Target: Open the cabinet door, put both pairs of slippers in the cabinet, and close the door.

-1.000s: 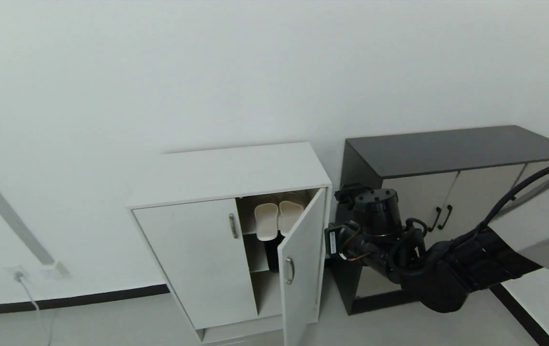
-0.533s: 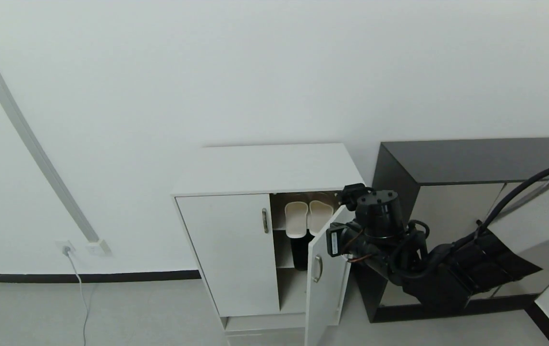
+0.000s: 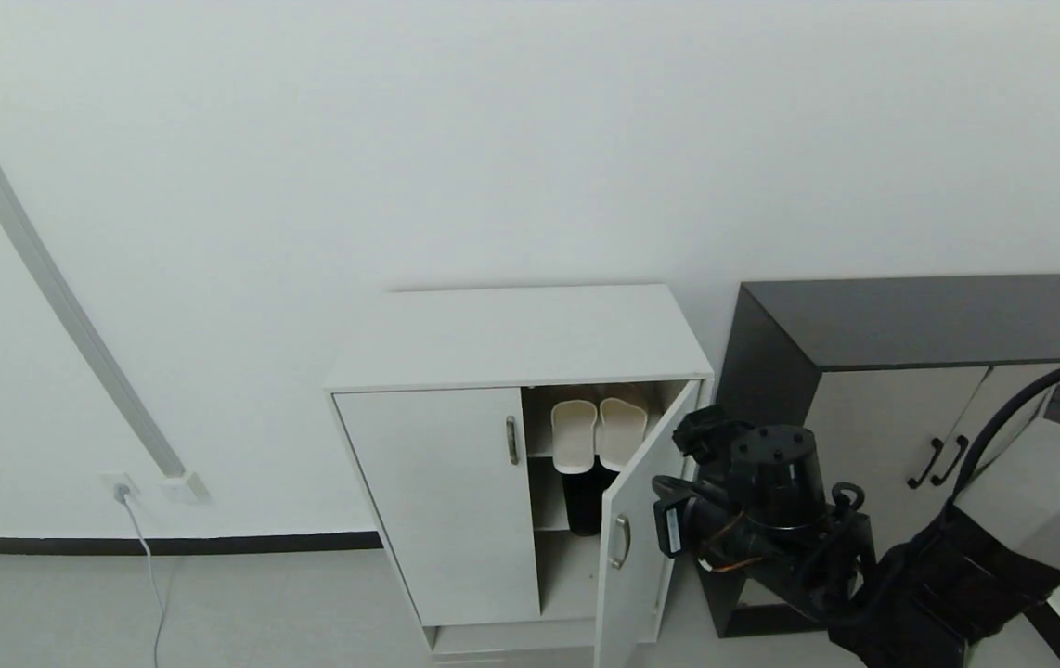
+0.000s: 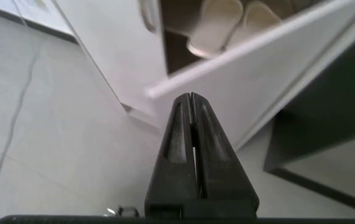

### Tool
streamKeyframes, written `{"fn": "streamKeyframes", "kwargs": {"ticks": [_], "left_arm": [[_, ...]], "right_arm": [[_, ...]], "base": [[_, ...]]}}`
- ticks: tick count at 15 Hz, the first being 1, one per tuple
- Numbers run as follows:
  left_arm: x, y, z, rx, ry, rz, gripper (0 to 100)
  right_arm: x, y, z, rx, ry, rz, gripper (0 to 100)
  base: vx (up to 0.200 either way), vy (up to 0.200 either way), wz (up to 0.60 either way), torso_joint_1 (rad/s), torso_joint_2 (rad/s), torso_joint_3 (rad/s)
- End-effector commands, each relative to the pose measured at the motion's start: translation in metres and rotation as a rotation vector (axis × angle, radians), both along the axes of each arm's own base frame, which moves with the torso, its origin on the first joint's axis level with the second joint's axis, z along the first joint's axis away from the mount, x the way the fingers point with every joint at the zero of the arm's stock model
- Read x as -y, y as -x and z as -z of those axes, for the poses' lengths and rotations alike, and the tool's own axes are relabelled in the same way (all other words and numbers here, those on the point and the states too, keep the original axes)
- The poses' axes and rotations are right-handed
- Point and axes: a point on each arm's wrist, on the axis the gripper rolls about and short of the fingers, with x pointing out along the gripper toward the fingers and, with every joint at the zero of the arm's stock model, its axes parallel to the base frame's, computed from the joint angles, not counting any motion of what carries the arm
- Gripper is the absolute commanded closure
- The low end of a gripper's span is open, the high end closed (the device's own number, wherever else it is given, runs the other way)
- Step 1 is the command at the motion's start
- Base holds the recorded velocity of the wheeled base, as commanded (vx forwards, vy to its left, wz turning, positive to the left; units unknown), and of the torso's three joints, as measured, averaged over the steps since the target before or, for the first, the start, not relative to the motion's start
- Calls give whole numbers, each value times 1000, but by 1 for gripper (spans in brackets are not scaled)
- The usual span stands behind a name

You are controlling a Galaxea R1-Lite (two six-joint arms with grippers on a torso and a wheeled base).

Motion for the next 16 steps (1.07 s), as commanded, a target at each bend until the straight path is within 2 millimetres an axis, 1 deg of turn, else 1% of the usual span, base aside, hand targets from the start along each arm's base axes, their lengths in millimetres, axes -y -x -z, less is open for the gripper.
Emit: {"fn": "streamKeyframes", "kwargs": {"ticks": [1, 2, 4, 8, 10, 12, 16], "left_arm": [[0, 0, 0, -1, 0, 0, 100], [0, 0, 0, -1, 0, 0, 100], [0, 0, 0, 0, 2, -1, 100], [0, 0, 0, 0, 2, -3, 100], [0, 0, 0, 0, 2, -3, 100], [0, 0, 0, 0, 2, -3, 100], [0, 0, 0, 0, 2, -3, 100]], "right_arm": [[8, 9, 14, -34, 27, -1, 100], [10, 11, 16, -40, 30, 0, 100], [14, 16, 22, -45, 32, -1, 100], [12, 12, 35, -54, 38, 1, 100], [8, 1, 42, -48, 34, 13, 100], [6, -16, 49, -40, 26, 39, 100], [1, -39, 51, -5, 2, 66, 100]], "base": [[200, 0, 0, 17, 12, 7], [200, 0, 0, 7, 2, 2], [0, 0, 0, 0, 0, 0], [0, 0, 0, 0, 0, 0], [0, 0, 0, 0, 0, 0], [0, 0, 0, 0, 0, 0], [0, 0, 0, 0, 0, 0]]}}
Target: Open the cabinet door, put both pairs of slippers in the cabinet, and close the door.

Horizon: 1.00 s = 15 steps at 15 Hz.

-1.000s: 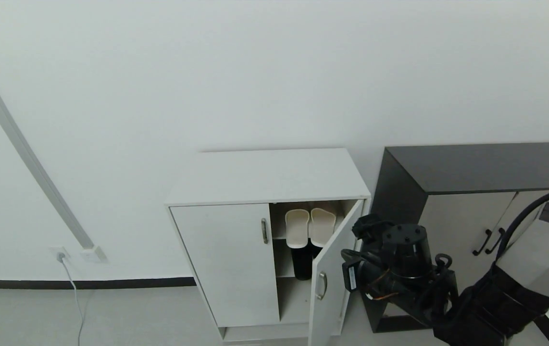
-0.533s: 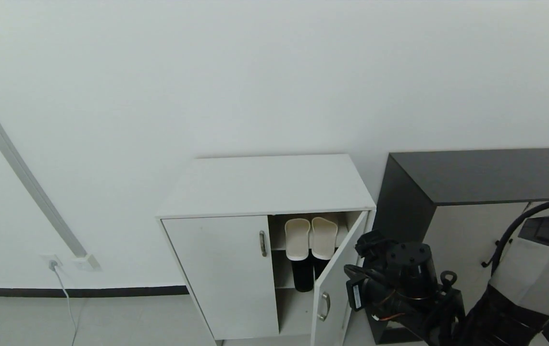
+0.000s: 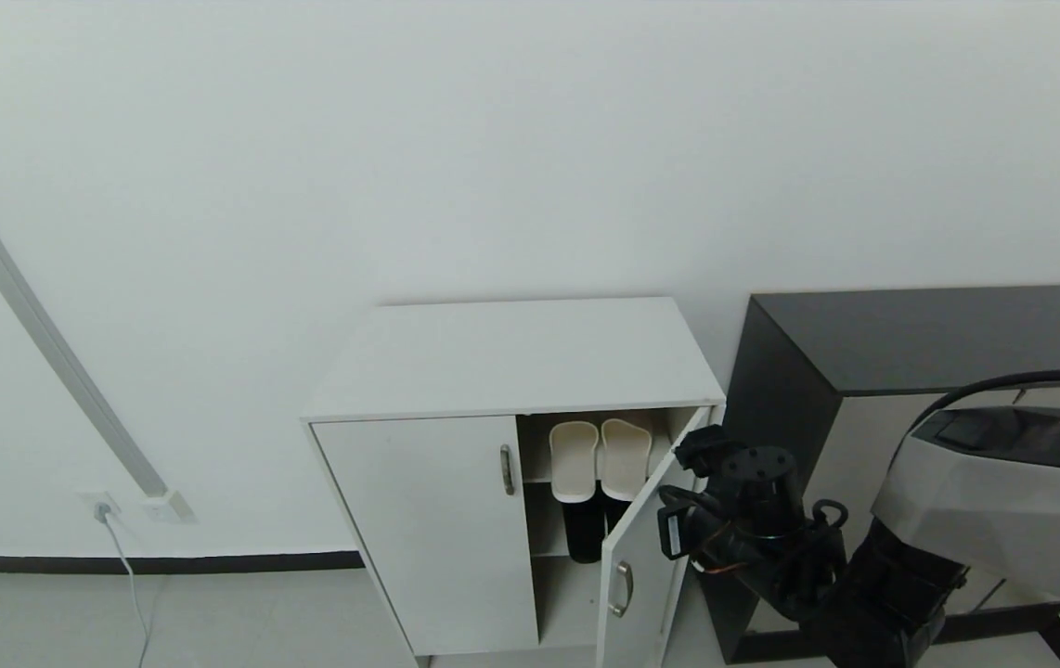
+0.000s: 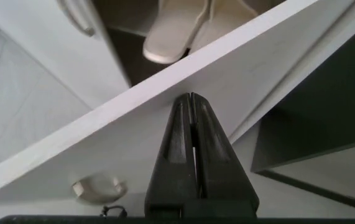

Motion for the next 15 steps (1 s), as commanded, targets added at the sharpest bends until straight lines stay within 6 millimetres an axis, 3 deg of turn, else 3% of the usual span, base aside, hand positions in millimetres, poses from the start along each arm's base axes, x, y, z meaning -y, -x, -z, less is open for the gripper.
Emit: {"fn": "streamKeyframes", "kwargs": {"ticks": [1, 15], "left_arm": [[0, 0, 0, -1, 0, 0, 100], [0, 0, 0, -1, 0, -2, 100]], "right_arm": [[-2, -9, 8, -1, 3, 8, 100], [-24, -72, 23, 8, 0, 50, 100]], "base": [[0, 0, 0, 0, 0, 0], [0, 0, 0, 0, 0, 0]]}}
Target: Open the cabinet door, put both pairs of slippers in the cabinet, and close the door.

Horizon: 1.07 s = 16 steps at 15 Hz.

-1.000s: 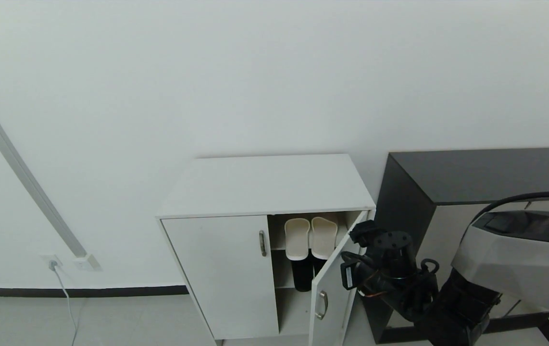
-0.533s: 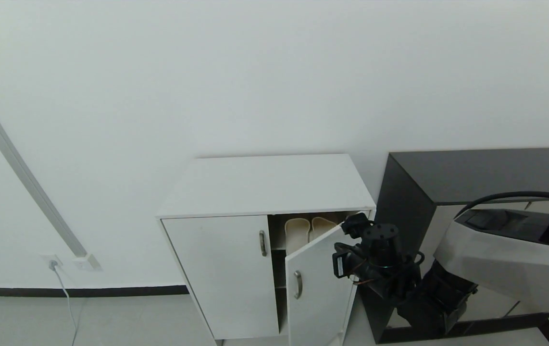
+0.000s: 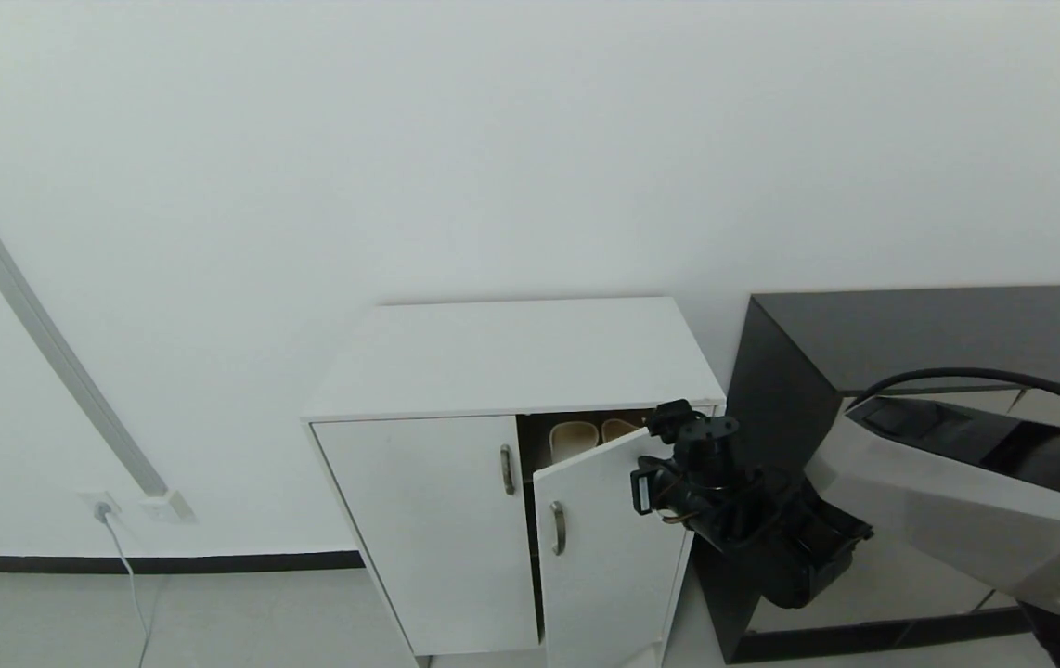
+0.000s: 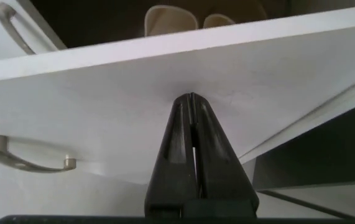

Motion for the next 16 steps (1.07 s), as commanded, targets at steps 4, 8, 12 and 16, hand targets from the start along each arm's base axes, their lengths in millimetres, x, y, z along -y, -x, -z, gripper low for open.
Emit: {"fn": "streamKeyframes", "kwargs": {"ticks": [4, 8, 12, 16], "left_arm": [[0, 0, 0, -1, 0, 1, 100], [0, 0, 0, -1, 0, -1, 100], [0, 0, 0, -1, 0, -1, 100], [0, 0, 0, -1, 0, -1, 100]], "right_arm": [[-11, -21, 9, -5, 4, 9, 100], [-13, -31, 10, -7, 8, 17, 100], [-15, -40, 5, -12, 11, 23, 100], [-15, -45, 4, -13, 12, 31, 100]], "base": [[0, 0, 0, 0, 0, 0], [0, 0, 0, 0, 0, 0], [0, 0, 0, 0, 0, 0], [0, 0, 0, 0, 0, 0]]}}
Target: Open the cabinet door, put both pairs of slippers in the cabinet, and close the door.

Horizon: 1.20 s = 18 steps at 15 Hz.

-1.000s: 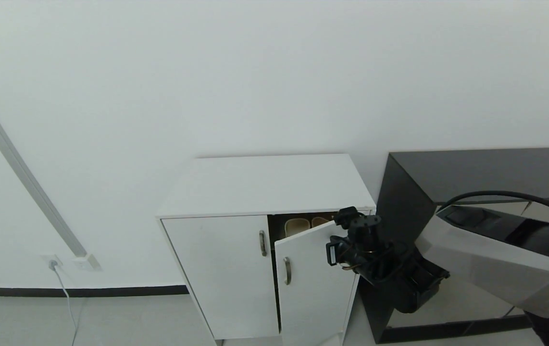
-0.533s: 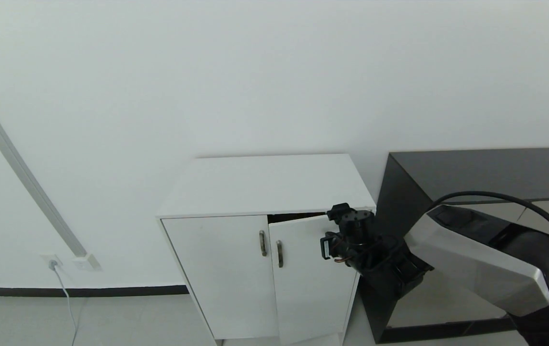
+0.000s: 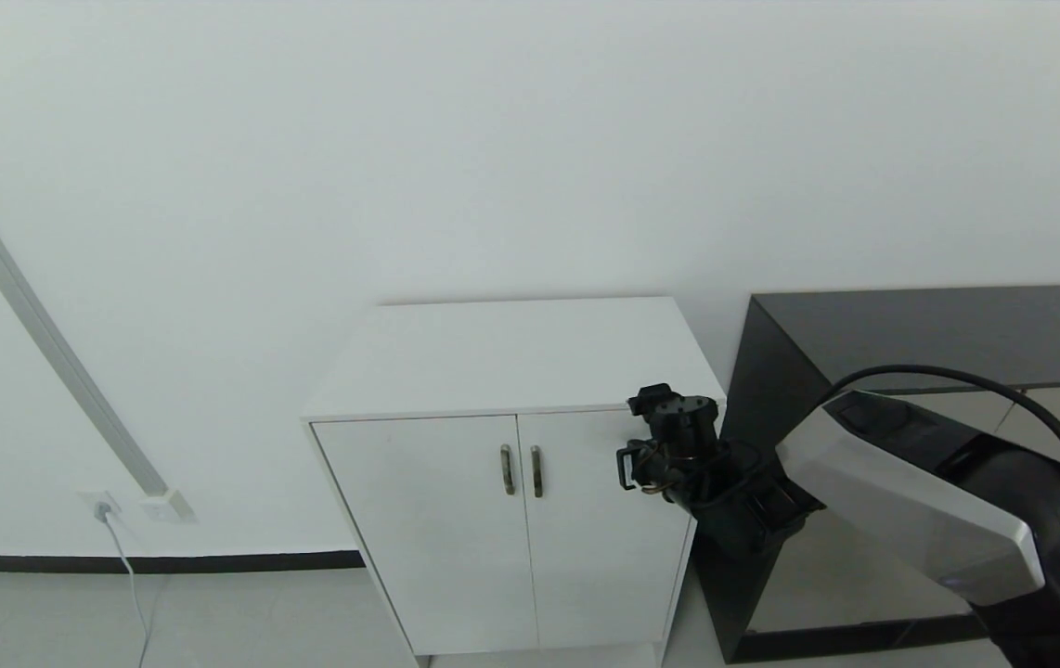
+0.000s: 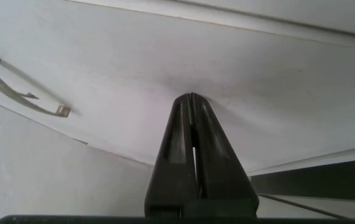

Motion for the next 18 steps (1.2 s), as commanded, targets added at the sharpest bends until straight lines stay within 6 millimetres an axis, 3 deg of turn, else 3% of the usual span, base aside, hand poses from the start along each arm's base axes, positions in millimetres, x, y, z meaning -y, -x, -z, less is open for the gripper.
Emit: {"fn": "streamKeyframes", "kwargs": {"ticks": [1, 11, 15, 18], "left_arm": [[0, 0, 0, -1, 0, 0, 100], [0, 0, 0, -1, 0, 0, 100], [0, 0, 0, -1, 0, 0, 100], [0, 0, 0, -3, 2, 2, 100]], "right_arm": [[-1, -1, -1, 4, -3, 0, 100], [5, -5, 0, -3, 2, 15, 100], [12, 10, -3, 1, 3, 24, 100], [31, 37, -12, 8, 3, 42, 100]], "base": [[0, 0, 0, 0, 0, 0], [0, 0, 0, 0, 0, 0], [0, 0, 0, 0, 0, 0], [0, 0, 0, 0, 0, 0]]}}
